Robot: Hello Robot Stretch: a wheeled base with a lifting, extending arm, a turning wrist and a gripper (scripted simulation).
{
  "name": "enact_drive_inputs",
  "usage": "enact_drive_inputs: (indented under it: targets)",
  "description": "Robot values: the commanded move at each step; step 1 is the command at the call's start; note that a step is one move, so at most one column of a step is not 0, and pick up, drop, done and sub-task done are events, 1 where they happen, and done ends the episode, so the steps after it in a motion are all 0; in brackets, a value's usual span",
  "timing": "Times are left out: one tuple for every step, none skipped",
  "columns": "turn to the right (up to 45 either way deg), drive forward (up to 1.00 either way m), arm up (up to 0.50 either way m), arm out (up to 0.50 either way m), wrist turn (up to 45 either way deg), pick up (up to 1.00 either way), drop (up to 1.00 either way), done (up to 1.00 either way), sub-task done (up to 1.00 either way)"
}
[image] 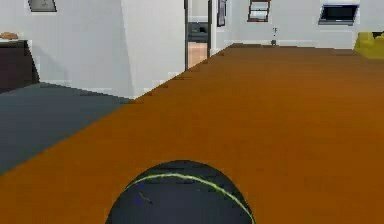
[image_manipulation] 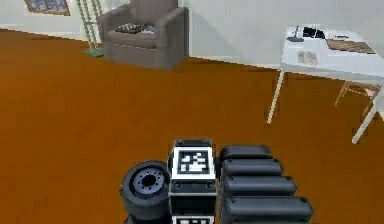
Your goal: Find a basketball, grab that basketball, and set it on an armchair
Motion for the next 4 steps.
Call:
enact_drive_inputs:
  targets:
    - [45.0,0.0,0.0,0.0,0.0,0.0,0.0,0.0,0.0]
    - [45.0,0.0,0.0,0.0,0.0,0.0,0.0,0.0,0.0]
    - [39.0,0.0,0.0,0.0,0.0,0.0,0.0,0.0,0.0]
    - [0.0,0.0,0.0,0.48,0.0,0.0,0.0,0.0,0.0]
